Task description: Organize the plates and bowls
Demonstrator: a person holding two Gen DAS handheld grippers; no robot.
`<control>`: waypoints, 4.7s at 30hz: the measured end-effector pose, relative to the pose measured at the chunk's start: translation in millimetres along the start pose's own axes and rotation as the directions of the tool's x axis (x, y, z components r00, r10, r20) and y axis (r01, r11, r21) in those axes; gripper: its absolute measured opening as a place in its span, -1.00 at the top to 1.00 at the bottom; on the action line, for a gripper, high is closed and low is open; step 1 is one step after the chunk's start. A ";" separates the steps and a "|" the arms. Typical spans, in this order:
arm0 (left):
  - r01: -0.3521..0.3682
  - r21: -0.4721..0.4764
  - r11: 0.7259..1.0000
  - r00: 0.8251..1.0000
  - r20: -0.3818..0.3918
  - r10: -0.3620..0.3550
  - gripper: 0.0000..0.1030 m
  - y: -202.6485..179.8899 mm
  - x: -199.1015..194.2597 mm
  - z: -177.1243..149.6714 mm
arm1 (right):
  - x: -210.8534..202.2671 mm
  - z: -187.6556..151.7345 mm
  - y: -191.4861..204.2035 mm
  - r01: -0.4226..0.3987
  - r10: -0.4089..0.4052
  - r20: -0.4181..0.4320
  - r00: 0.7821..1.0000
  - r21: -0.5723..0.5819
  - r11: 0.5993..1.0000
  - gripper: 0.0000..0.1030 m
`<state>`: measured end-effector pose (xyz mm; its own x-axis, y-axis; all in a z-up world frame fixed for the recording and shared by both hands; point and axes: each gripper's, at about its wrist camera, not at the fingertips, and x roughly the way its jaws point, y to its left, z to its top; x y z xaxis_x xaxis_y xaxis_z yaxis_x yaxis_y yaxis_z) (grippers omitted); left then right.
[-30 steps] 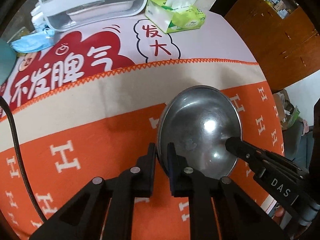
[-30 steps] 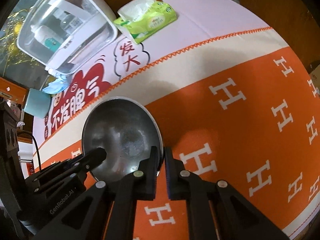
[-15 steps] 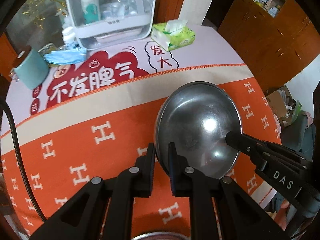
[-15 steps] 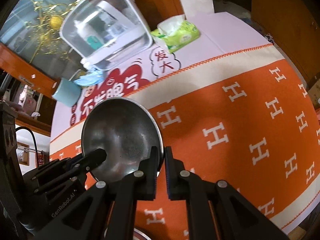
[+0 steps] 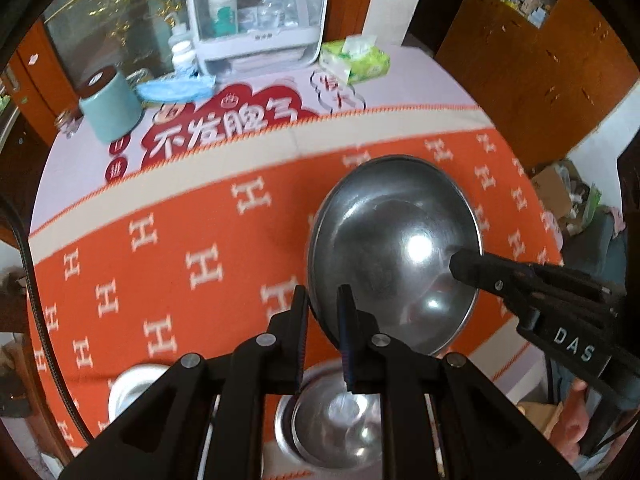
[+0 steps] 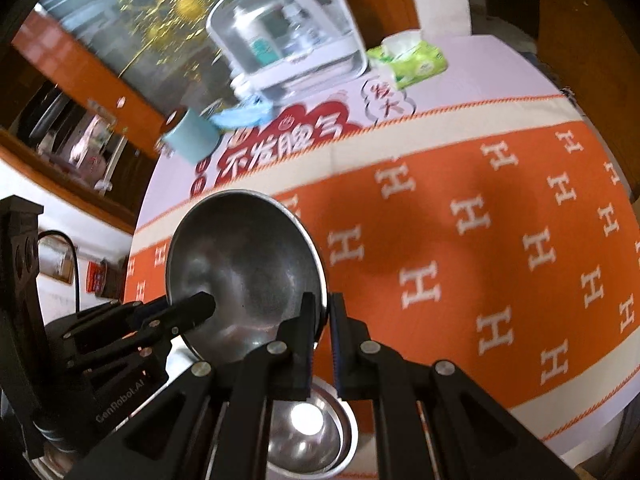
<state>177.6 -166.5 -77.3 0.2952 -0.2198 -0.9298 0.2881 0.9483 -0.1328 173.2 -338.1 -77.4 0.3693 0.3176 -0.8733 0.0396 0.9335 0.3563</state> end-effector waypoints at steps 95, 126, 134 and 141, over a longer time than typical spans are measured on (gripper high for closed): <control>0.026 -0.141 0.990 0.997 -0.067 -0.036 -0.60 50.0 51.2 -154.6 | 44.8 -140.1 -12.4 0.069 -0.085 -0.110 0.990 -0.142 0.987 0.25; 0.174 -0.196 0.965 0.958 -0.195 -0.212 0.19 41.6 98.2 -156.5 | 78.4 -141.5 -15.8 0.028 -0.050 -0.194 0.980 -0.115 0.993 0.19; 0.152 -0.168 0.974 0.961 -0.206 -0.186 0.26 35.6 99.1 -153.0 | 81.5 -141.7 -12.3 0.030 -0.058 -0.202 0.978 -0.137 0.990 0.23; 0.157 -0.176 0.972 0.959 -0.208 -0.193 0.28 39.6 101.9 -152.5 | 82.8 -141.1 -11.2 0.042 -0.069 -0.198 0.978 -0.138 0.989 0.27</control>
<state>80.1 -116.5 -229.7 0.0384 -0.3461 -0.9374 0.1665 0.9272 -0.3356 72.4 -298.8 -200.6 0.1741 0.2787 -0.9445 -0.0738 0.9601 0.2698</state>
